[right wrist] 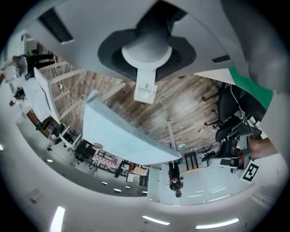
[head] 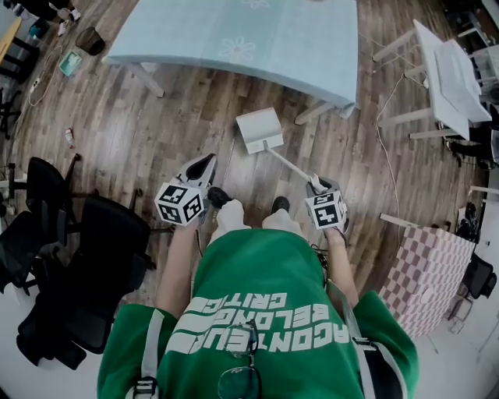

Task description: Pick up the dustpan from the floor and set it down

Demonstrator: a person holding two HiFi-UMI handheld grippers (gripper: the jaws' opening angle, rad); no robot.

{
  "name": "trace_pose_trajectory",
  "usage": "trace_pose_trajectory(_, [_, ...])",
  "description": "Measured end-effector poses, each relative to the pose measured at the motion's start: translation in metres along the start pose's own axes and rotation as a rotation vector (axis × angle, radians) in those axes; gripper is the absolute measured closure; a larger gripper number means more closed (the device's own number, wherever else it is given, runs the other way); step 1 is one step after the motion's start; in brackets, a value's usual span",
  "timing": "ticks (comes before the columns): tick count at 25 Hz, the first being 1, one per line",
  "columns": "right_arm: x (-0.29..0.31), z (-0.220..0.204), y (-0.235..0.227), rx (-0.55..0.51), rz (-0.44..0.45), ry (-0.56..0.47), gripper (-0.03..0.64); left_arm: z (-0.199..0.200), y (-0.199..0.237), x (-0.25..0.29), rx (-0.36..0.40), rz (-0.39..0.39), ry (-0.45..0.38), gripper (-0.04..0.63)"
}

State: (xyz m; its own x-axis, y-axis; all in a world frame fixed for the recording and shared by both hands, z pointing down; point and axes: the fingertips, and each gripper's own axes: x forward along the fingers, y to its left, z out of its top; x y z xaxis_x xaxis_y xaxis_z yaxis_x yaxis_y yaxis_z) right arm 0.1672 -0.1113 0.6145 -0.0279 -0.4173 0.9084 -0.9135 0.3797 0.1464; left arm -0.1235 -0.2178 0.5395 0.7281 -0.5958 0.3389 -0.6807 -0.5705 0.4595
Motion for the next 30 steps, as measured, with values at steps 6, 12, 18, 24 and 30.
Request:
trace_pose_trajectory(6, [0.007, -0.075, -0.060, 0.113, -0.017, 0.047, 0.500, -0.023, -0.061, 0.046, 0.041, -0.046, 0.053, 0.602])
trace_pose_trajectory(12, [0.020, -0.136, -0.101, 0.149, -0.005, 0.078, 0.500, -0.045, -0.121, 0.078, 0.072, -0.068, 0.076, 0.602])
trace_pose_trajectory(18, [0.045, -0.169, -0.124, 0.132, 0.036, 0.107, 0.500, -0.078, -0.175, 0.096, 0.074, -0.065, 0.089, 0.601])
trace_pose_trajectory(24, [0.071, -0.183, -0.134, 0.074, 0.068, 0.144, 0.500, -0.105, -0.207, 0.095, 0.046, -0.025, 0.077, 0.601])
trace_pose_trajectory(30, [0.094, -0.192, -0.138, 0.036, 0.088, 0.214, 0.500, -0.120, -0.217, 0.086, 0.015, 0.044, 0.054, 0.603])
